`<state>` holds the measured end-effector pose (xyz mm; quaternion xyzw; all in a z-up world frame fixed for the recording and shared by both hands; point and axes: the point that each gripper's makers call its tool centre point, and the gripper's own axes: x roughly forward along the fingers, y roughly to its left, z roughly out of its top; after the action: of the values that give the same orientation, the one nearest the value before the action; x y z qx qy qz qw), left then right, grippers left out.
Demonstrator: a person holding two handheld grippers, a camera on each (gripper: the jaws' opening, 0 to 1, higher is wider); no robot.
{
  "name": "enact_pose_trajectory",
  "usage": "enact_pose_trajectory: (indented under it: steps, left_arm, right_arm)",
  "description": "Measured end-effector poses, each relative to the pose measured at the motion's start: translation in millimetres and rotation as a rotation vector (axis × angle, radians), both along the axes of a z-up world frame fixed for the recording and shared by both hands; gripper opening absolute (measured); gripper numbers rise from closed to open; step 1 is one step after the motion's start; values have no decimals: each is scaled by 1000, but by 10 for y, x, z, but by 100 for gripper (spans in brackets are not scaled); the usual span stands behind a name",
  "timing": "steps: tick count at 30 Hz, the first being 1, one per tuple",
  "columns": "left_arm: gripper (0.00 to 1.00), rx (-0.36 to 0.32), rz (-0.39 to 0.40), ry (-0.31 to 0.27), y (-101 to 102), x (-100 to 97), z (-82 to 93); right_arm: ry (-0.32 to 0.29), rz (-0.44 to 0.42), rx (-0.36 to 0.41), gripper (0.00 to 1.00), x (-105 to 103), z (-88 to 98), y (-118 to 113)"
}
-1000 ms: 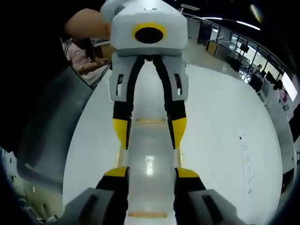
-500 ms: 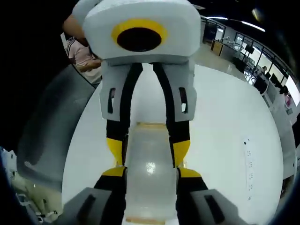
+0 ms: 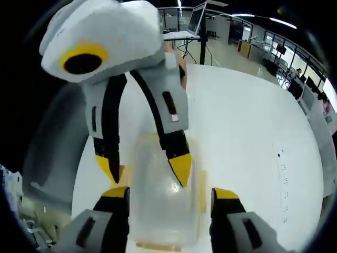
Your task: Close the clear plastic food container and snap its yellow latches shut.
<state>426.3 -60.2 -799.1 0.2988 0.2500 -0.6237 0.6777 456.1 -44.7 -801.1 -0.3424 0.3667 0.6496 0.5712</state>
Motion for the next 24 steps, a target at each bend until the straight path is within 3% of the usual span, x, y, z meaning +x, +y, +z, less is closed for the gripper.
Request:
enact_pose_trajectory:
  steps: [5,9,11,14,24]
  left_arm:
    - [61,-4,27,-14,-11,-32,-37]
    - [62,26,39,-91,5,5,-96]
    - [62,25,47,-89,-6,-27,-117]
    - [58,74,61,-120,37,-24,-192]
    - [48,71,64,-198,18,16,-195]
  right_arm:
    - [31,0,2,67,12,-27,20]
    - [67,6,-14,69,-20,-89,11]
    - [76,12,-26,69,-25,-127,-4]
    - [94,24,-53,68,-37,-204,-31]
    - [115,67,-125,68,-61,-269,-65]
